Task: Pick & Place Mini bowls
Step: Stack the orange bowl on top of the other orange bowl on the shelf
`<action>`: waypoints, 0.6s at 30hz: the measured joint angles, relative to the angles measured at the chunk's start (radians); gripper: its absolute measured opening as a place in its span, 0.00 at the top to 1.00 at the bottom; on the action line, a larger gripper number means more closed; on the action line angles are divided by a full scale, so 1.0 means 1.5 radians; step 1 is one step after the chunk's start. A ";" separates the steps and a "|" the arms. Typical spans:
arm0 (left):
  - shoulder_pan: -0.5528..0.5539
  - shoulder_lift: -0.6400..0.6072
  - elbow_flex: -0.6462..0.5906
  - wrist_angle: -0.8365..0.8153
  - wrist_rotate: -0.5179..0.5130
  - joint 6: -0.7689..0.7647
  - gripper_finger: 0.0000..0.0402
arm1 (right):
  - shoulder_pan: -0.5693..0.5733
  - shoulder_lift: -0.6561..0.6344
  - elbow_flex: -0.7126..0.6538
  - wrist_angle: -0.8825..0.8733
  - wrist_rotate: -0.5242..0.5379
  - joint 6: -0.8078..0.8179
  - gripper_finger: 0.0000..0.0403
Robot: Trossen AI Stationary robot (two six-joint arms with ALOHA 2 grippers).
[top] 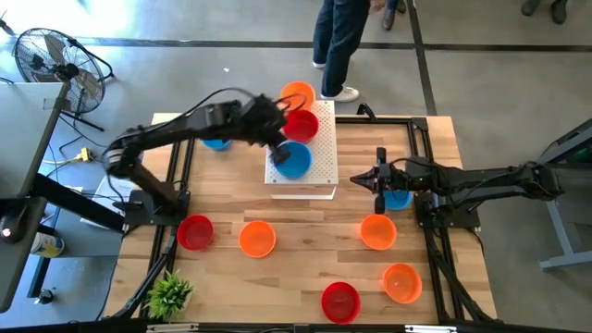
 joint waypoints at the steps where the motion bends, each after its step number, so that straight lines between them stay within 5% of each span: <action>1: -0.003 -0.025 -0.039 0.040 0.001 0.003 1.00 | 0.003 0.000 0.000 0.000 0.011 0.003 1.00; 8: -0.014 -0.194 -0.326 0.328 0.011 0.004 1.00 | 0.022 0.000 0.011 -0.032 0.041 0.010 1.00; 18: -0.012 -0.357 -0.689 0.710 0.023 0.008 1.00 | 0.077 0.004 0.157 -0.339 0.118 0.082 1.00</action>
